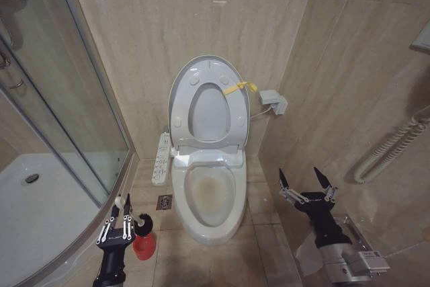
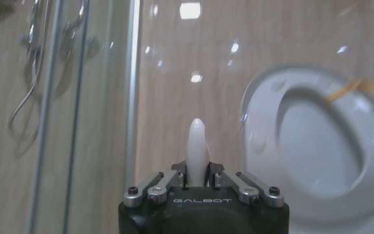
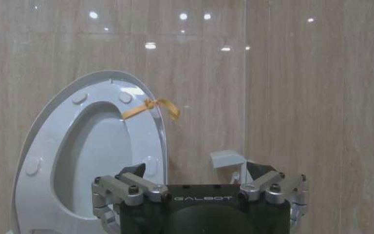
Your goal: Open the toilet lid, clean the toilet bowl with a toilet brush, close the toilet lid, and flush.
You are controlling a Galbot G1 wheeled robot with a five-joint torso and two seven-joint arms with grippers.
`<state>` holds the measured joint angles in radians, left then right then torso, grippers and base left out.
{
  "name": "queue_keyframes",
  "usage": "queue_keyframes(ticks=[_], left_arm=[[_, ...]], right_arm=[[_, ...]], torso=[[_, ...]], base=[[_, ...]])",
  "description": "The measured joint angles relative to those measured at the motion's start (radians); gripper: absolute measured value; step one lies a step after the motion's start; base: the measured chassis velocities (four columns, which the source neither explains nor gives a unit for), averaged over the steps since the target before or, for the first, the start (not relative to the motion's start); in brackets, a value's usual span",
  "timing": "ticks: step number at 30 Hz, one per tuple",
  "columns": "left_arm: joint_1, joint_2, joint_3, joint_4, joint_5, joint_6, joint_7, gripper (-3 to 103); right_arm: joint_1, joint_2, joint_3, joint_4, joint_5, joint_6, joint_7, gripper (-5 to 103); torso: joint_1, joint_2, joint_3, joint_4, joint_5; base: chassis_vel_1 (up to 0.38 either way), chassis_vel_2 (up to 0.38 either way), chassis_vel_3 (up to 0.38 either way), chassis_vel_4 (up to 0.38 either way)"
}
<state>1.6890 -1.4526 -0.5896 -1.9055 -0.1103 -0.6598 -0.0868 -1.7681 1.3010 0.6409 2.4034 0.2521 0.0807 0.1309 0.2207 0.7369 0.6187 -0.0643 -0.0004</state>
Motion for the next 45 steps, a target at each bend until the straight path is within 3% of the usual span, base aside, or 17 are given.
queue_keyframes(ticks=[3, 4, 6, 7, 9, 10, 14, 18, 29, 45], left_arm=[[-0.062, 0.023, -0.039, 0.168, -0.046, -0.049, 0.040, 22], [-0.062, 0.023, -0.039, 0.168, -0.046, -0.049, 0.040, 22], [-0.143, 0.045, -0.057, 0.324, -0.094, -0.107, 0.084, 22], [-0.143, 0.045, -0.057, 0.324, -0.094, -0.107, 0.084, 22], [-0.232, 0.067, -0.062, 0.481, -0.151, -0.151, 0.132, 22], [-0.232, 0.067, -0.062, 0.481, -0.151, -0.151, 0.132, 22], [-0.348, 0.093, -0.030, 0.660, -0.282, -0.161, 0.178, 22], [-0.420, 0.096, -0.009, 0.745, -0.317, -0.161, 0.208, 22], [-0.504, 0.108, 0.033, 0.863, -0.345, -0.160, 0.234, 22], [-0.462, 0.092, 0.055, 0.834, -0.363, -0.158, 0.227, 22]], right_arm=[[0.000, 0.000, 0.000, 0.000, 0.000, 0.000, 0.000, 100], [0.000, 0.000, 0.000, 0.000, 0.000, 0.000, 0.000, 100], [0.000, 0.000, 0.000, 0.000, 0.000, 0.000, 0.000, 100], [0.000, 0.000, 0.000, 0.000, 0.000, 0.000, 0.000, 100], [0.000, 0.000, 0.000, 0.000, 0.000, 0.000, 0.000, 100], [0.000, 0.000, 0.000, 0.000, 0.000, 0.000, 0.000, 100], [0.000, 0.000, 0.000, 0.000, 0.000, 0.000, 0.000, 100], [0.000, 0.000, 0.000, 0.000, 0.000, 0.000, 0.000, 100], [0.000, 0.000, 0.000, 0.000, 0.000, 0.000, 0.000, 100], [0.000, 0.000, 0.000, 0.000, 0.000, 0.000, 0.000, 100]], torso=[[0.000, 0.000, 0.000, 0.0006, 0.0003], [0.000, 0.000, 0.000, 0.0006, 0.0003], [0.000, 0.000, 0.000, 0.0004, 0.0000], [0.000, 0.000, 0.000, 0.0004, 0.0000], [0.000, 0.000, 0.000, 0.0000, 0.0000], [0.000, 0.000, 0.000, 0.0000, 0.0000], [0.000, 0.000, 0.000, 0.0004, 0.0000], [0.000, 0.000, 0.000, 0.0003, 0.0004], [0.000, 0.000, 0.000, 0.0004, 0.0003], [0.000, 0.000, 0.000, 0.0003, 0.0004]], base=[[0.000, 0.000, 0.000, 0.000], [0.000, 0.000, 0.000, 0.000], [0.000, 0.000, 0.000, 0.000], [0.000, 0.000, 0.000, 0.000], [0.000, 0.000, 0.000, 0.000], [0.000, 0.000, 0.000, 0.000], [0.000, 0.000, 0.000, 0.000], [0.000, 0.000, 0.000, 0.000], [0.000, 0.000, 0.000, 0.000], [0.000, 0.000, 0.000, 0.000]])
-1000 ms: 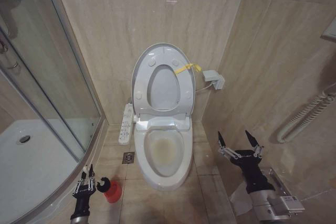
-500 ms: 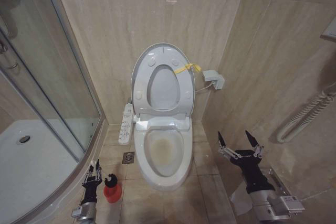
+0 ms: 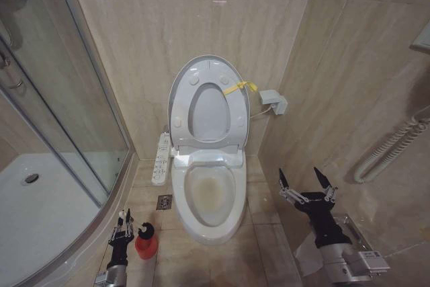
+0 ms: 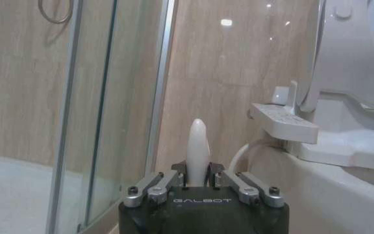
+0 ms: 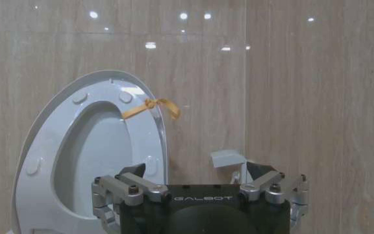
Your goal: Open the toilet lid, clean the toilet bowl with a toilet brush, close the toilet lid, and flush.
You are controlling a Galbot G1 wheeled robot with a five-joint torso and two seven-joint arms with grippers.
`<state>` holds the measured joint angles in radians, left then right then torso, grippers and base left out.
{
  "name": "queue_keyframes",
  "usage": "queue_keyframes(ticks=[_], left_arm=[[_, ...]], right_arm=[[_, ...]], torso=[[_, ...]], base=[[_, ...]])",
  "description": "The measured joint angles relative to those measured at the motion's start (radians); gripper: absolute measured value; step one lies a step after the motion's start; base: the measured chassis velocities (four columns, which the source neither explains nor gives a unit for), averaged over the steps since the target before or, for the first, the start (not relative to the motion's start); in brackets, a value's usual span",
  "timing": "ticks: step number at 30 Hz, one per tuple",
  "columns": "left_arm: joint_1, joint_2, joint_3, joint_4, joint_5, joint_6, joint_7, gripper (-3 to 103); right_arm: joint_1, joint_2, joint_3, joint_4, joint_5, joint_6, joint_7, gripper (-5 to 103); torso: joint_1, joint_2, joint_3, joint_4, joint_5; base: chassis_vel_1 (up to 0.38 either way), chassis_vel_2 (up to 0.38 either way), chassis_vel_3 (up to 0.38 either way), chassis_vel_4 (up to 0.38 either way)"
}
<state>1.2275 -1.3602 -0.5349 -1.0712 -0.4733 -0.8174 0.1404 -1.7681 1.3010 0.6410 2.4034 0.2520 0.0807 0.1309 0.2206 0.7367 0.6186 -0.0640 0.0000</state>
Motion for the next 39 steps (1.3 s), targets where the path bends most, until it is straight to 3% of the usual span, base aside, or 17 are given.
queue_keyframes(ticks=[17, 31, 39], left_arm=[[0.067, -0.006, -0.046, -0.097, 0.001, 0.002, -0.014, 22], [0.002, -0.002, -0.014, 0.017, -0.041, 0.002, -0.010, 22], [-0.047, 0.019, 0.006, 0.162, -0.043, 0.001, -0.001, 22]], right_arm=[[0.000, 0.000, 0.000, 0.000, 0.000, 0.000, 0.000, 100], [0.000, 0.000, 0.000, 0.000, 0.000, 0.000, 0.000, 100], [0.000, 0.000, 0.000, 0.000, 0.000, 0.000, 0.000, 100]], torso=[[0.000, 0.000, 0.000, 0.0001, 0.0000], [0.000, 0.000, 0.000, 0.0000, 0.0000], [0.000, 0.000, 0.000, 0.0002, -0.0002]], base=[[0.000, 0.000, 0.000, 0.000], [0.000, 0.000, 0.000, 0.000], [0.000, 0.000, 0.000, 0.000]])
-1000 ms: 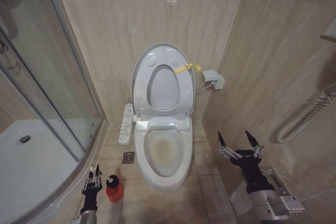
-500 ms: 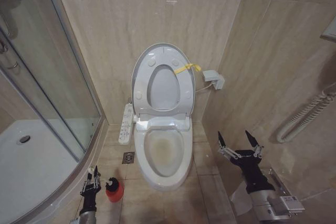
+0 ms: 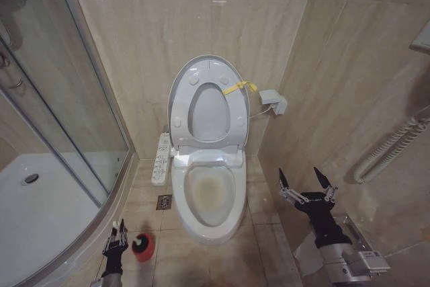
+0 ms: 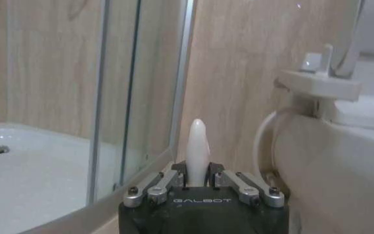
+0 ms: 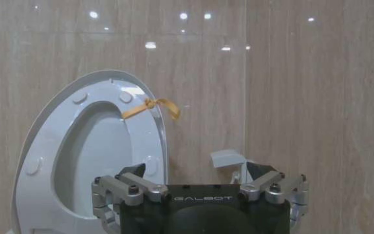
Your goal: Open the toilet lid, clean the toilet bowl with a toilet brush, close the toilet lid, and flush.
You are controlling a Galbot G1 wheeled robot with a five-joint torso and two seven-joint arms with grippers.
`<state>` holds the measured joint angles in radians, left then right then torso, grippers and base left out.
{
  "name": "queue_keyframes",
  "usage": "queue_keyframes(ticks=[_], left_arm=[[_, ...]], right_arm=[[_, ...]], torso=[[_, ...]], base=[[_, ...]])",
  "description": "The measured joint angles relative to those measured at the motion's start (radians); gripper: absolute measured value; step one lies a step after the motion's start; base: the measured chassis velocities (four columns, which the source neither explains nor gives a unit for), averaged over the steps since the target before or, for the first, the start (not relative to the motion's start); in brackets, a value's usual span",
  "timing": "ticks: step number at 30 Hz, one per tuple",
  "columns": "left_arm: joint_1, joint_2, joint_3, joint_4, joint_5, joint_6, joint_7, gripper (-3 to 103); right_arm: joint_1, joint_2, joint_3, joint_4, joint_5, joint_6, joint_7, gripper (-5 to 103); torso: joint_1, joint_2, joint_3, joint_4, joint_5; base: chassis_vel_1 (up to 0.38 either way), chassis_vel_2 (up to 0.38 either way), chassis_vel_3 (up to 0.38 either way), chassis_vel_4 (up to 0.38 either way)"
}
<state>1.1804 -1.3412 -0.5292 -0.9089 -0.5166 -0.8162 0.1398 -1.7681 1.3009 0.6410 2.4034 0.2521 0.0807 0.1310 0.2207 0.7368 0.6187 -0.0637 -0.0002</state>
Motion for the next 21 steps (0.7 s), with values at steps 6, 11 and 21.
queue_keyframes(ticks=[6, 11, 21], left_arm=[[-0.054, 0.001, 0.004, 0.071, 0.062, -0.002, 0.008, 22], [-0.061, -0.004, 0.005, 0.087, 0.119, -0.005, -0.009, 22], [-0.027, -0.009, -0.041, 0.051, 0.236, -0.005, -0.005, 22]], right_arm=[[0.000, 0.000, 0.000, 0.000, 0.000, 0.000, 0.000, 100], [0.000, 0.000, 0.000, 0.000, 0.000, 0.000, 0.000, 100], [0.000, 0.000, 0.000, 0.000, 0.000, 0.000, 0.000, 100]], torso=[[0.000, 0.000, 0.000, -0.0006, 0.0001], [0.000, 0.000, 0.000, -0.0002, 0.0003], [0.000, 0.000, 0.000, 0.0000, 0.0001]], base=[[0.000, 0.000, 0.000, 0.000], [0.000, 0.000, 0.000, 0.000], [0.000, 0.000, 0.000, 0.000]])
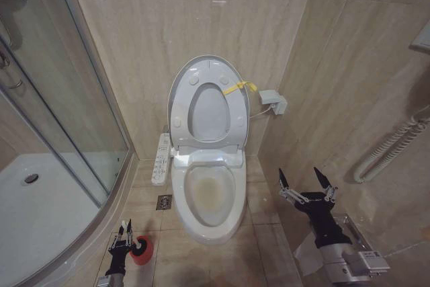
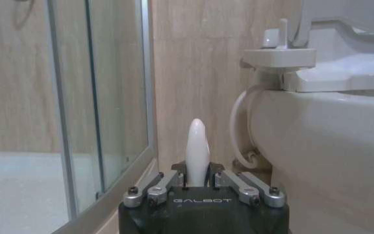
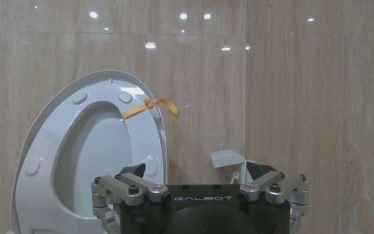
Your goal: Open the toilet lid, clean the toilet bowl with a toilet brush, close the toilet lid, and flush.
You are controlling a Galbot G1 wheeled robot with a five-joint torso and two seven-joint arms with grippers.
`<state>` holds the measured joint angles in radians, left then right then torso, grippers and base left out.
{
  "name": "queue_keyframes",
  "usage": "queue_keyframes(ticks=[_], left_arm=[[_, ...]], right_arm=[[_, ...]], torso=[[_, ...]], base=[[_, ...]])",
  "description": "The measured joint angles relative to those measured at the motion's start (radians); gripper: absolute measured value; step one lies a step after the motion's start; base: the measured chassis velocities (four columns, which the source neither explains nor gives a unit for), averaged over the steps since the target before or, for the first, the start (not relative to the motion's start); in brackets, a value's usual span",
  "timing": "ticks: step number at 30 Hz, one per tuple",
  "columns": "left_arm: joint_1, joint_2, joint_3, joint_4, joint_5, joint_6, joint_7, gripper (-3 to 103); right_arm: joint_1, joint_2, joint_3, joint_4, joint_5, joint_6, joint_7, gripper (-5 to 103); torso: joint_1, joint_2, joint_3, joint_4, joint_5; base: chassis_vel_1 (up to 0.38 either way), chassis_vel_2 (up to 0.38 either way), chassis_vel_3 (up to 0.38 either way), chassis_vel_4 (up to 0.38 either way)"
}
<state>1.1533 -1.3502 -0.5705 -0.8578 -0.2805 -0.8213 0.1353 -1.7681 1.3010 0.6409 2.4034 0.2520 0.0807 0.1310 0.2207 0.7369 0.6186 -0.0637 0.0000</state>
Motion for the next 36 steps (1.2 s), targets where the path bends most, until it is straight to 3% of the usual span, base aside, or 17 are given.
queue_keyframes(ticks=[19, 36], left_arm=[[-0.146, 0.009, 0.032, 0.108, -0.094, -0.001, 0.078, 22], [-0.085, -0.008, 0.037, 0.070, -0.135, -0.001, 0.080, 22]], right_arm=[[0.000, 0.000, 0.000, 0.000, 0.000, 0.000, 0.000, 100], [0.000, 0.000, 0.000, 0.000, 0.000, 0.000, 0.000, 100]], torso=[[0.000, 0.000, 0.000, -0.0003, -0.0001], [0.000, 0.000, 0.000, -0.0001, 0.0000]], base=[[0.000, 0.000, 0.000, 0.000], [0.000, 0.000, 0.000, 0.000]])
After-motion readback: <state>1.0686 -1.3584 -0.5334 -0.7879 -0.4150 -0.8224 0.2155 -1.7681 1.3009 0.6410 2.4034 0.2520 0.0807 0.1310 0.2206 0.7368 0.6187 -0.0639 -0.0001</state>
